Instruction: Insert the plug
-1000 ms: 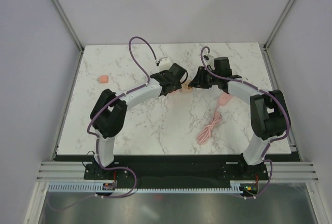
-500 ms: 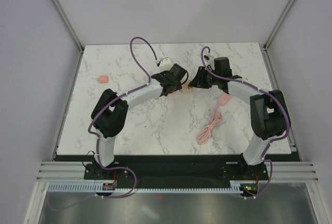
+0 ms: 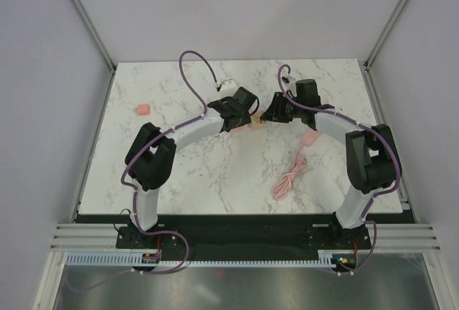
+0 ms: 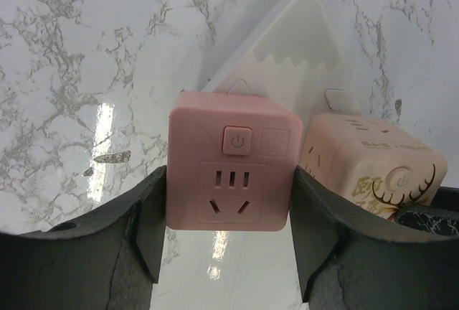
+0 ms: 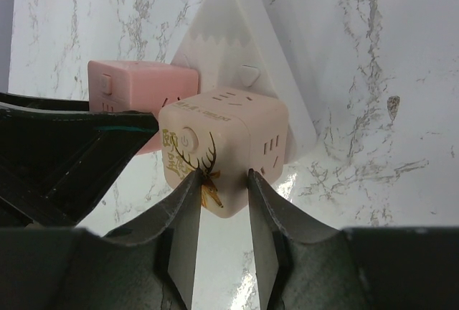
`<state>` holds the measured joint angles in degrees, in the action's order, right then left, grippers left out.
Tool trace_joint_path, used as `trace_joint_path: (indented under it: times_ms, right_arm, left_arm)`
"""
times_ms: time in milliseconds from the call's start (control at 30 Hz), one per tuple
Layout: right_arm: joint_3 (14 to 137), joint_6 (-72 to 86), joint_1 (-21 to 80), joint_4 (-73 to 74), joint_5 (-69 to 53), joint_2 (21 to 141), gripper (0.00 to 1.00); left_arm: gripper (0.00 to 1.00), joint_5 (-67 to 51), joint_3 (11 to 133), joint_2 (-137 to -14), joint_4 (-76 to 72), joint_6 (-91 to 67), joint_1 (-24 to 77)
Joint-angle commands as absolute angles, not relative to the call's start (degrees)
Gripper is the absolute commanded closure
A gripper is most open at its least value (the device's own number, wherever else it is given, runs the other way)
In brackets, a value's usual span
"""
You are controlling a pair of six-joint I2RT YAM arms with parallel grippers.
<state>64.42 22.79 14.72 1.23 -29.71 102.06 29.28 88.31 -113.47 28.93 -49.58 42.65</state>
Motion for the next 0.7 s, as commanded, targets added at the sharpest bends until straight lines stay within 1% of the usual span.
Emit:
trace_joint_path:
  times_ms: [0, 33, 100, 167, 233, 333, 533, 567, 667]
  right_arm:
    - [65.5, 23.3, 15.2, 2.4, -30.2, 101.6, 0.60]
    - [65.9, 23.4, 15.2, 2.5, -30.2, 101.5, 0.60]
    - [66.4, 23.5, 15.2, 2.9, -30.2, 101.5, 0.59]
    - [67.4, 23.6, 15.2, 3.6, -30.0, 101.5, 0.55]
    - [68.1, 23.6, 15.2, 4.2, -29.7, 101.5, 0.54]
    - [69.3, 23.6, 15.2, 5.1, -29.4, 101.6, 0.52]
    - [71.9, 22.5, 15.2, 8.3, -27.8, 100.8, 0.48]
    - [72.4, 22.2, 15.1, 9.0, -27.0, 100.5, 0.47]
    - [74.7, 21.6, 15.1, 11.2, -26.4, 100.2, 0.47]
  left_arm:
    - [0.36, 26.2, 89.1, -111.1, 31.7, -48.0, 42.9]
    - [0.32, 25.9, 89.4, -110.8, 32.1, -47.9, 42.9]
    - [0.30, 25.4, 89.7, -110.2, 32.3, -47.4, 42.9]
    - [0.17, 24.3, 90.3, -109.5, 32.6, -46.7, 42.9]
    - [0.09, 24.2, 91.2, -109.4, 33.3, -45.9, 42.9]
    - [0.08, 24.6, 91.3, -108.9, 34.2, -46.1, 42.9]
    - [0.07, 25.2, 91.5, -107.0, 35.2, -45.7, 42.4]
    - [0.07, 24.5, 91.5, -105.7, 35.2, -46.4, 41.8]
    - [0.08, 17.6, 91.8, -103.5, 35.1, -47.2, 40.2]
